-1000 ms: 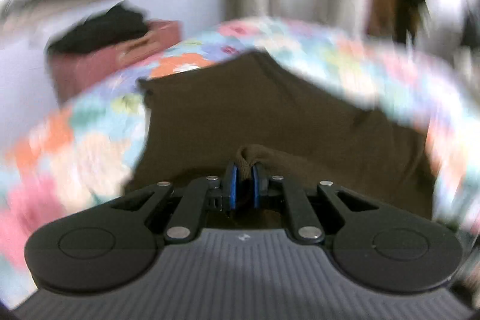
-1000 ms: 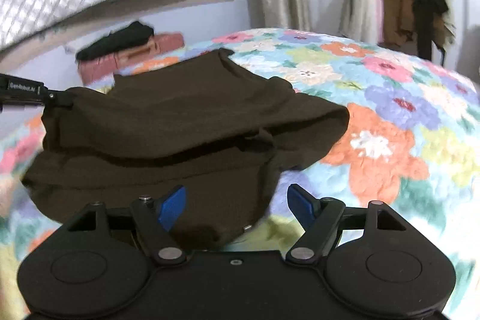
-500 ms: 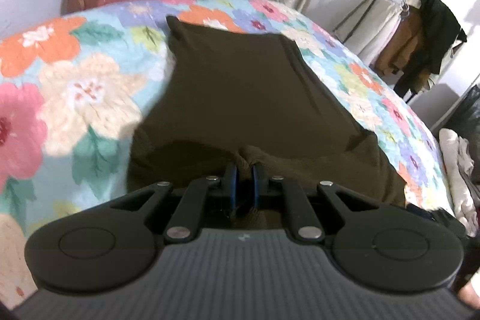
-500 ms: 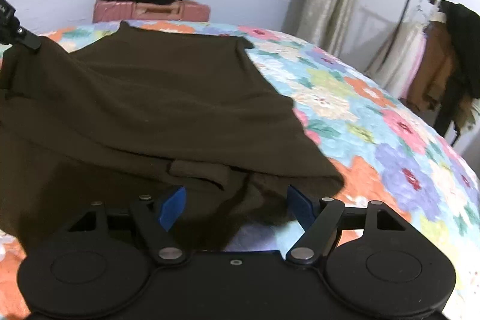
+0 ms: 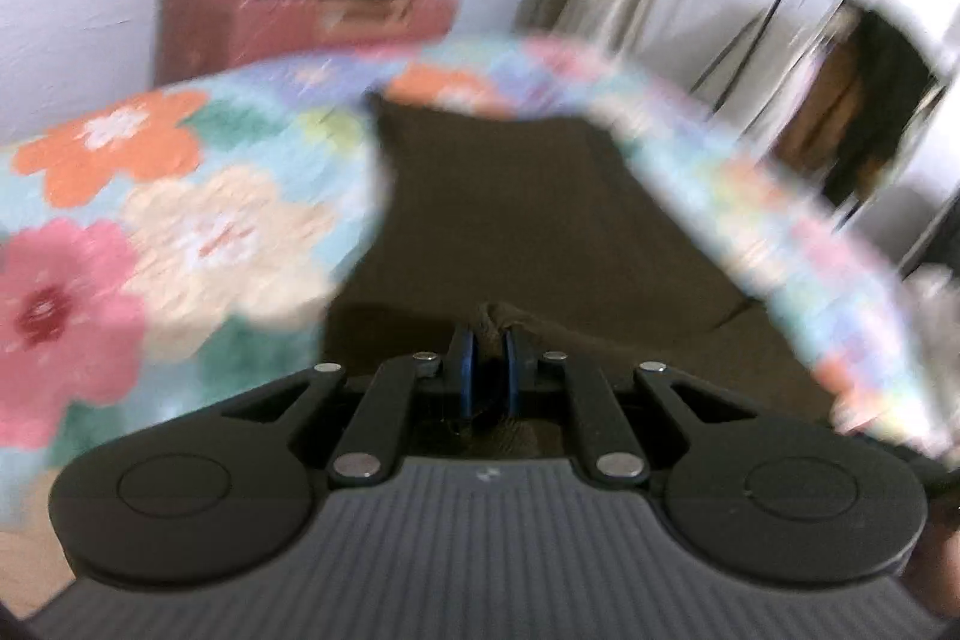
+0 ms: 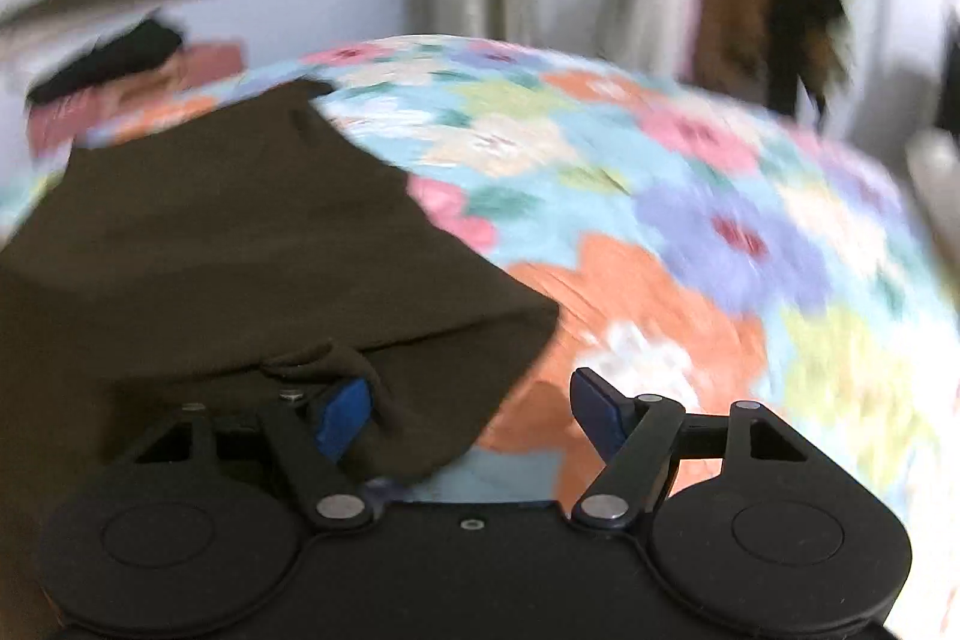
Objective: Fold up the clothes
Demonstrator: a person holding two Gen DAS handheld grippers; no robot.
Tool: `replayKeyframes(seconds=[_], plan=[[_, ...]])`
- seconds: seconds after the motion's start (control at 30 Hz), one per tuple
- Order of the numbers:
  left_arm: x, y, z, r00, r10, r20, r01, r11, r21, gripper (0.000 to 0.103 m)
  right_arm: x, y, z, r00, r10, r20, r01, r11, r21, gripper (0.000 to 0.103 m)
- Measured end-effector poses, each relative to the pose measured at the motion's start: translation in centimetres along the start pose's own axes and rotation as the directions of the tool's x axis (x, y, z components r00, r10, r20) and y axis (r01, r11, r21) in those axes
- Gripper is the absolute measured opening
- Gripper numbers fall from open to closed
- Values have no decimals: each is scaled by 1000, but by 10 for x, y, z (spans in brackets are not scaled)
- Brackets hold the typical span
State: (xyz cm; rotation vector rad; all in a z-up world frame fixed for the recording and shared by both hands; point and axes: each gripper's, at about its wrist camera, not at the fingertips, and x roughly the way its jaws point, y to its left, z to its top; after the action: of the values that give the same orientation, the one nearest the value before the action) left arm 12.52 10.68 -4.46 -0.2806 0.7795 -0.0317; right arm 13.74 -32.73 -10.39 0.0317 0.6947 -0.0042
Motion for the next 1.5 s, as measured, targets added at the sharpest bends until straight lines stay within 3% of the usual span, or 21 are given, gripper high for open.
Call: replayKeyframes(seconds=[0.07, 0.1, 0.27, 0.37, 0.47, 0.6, 0.63, 0.67, 0.7, 0.8, 0.9, 0.97, 1.03, 1.13, 1.17, 1.3, 1.4, 1.47, 1.5], plan=[[21, -1, -10, 988, 109, -109, -103, 993, 60, 10, -1, -8, -2, 998, -56, -19, 56, 998, 27, 71], [27, 0, -14, 982, 123, -140, -114, 991, 69, 10, -2, -12, -3, 998, -68, -20, 68, 997, 33, 71], [26, 5, -11, 983, 96, -154, -89, 995, 48, 10, -14, -12, 2, 999, -40, -6, 40, 999, 33, 70], [21, 7, -10, 987, 50, -151, -48, 999, 20, 11, -35, 8, 4, 996, 62, 66, -59, 997, -39, 70], [19, 13, -11, 990, -39, -135, 35, 999, -36, 11, -36, 40, 2, 988, 136, 74, -116, 968, -223, 70], [11, 13, -7, 984, -155, -89, 149, 986, -74, 11, -8, 71, -4, 995, 94, 36, -72, 914, -400, 61], [8, 12, -6, 982, -172, -78, 166, 983, -75, 11, 0, 73, -3, 996, 83, 24, -66, 910, -410, 49], [6, 11, -5, 981, -182, -70, 177, 981, -78, 11, 6, 71, -1, 996, 85, 11, -73, 915, -396, 25], [5, 12, -4, 981, -183, -68, 177, 980, -85, 11, 12, 65, 3, 995, 100, -5, -96, 930, -356, 16], [5, 20, -1, 986, -155, -67, 146, 982, -117, 10, 15, 37, 13, 991, 134, -8, -134, 982, -131, 15], [15, 31, -1, 989, -83, -122, 70, 991, -112, 10, 11, 16, 11, 993, 116, -12, -116, 993, 1, 7], [24, 36, -5, 984, -40, -172, 23, 995, -101, 10, 13, 13, 7, 997, 82, -10, -82, 996, -23, 8], [32, 38, -10, 977, -53, -205, 29, 992, -122, 10, 14, 11, 7, 998, 65, -6, -66, 997, -34, 8], [34, 38, -9, 972, -56, -227, 32, 994, -107, 11, 11, 10, 10, 999, -33, 19, 34, 997, -75, 1], [34, 37, -8, 971, -55, -232, 33, 995, -98, 12, 11, 6, 11, 998, -53, 19, 54, 995, -78, 1], [34, 35, -5, 966, -51, -252, 37, 997, -63, 24, 14, -15, 7, 999, 22, -36, -22, 1000, 7, 2], [36, 33, -5, 965, -46, -260, 35, 998, -46, 28, 6, -13, 2, 999, 25, -46, -22, 998, 57, 11], [38, 28, -4, 963, -48, -265, 39, 998, -41, 40, 0, -11, 0, 998, 39, -47, -32, 991, 132, 47], [37, 26, -2, 962, -55, -266, 45, 998, -43, 47, -4, -9, 0, 998, 50, -43, -42, 985, 169, 53]])
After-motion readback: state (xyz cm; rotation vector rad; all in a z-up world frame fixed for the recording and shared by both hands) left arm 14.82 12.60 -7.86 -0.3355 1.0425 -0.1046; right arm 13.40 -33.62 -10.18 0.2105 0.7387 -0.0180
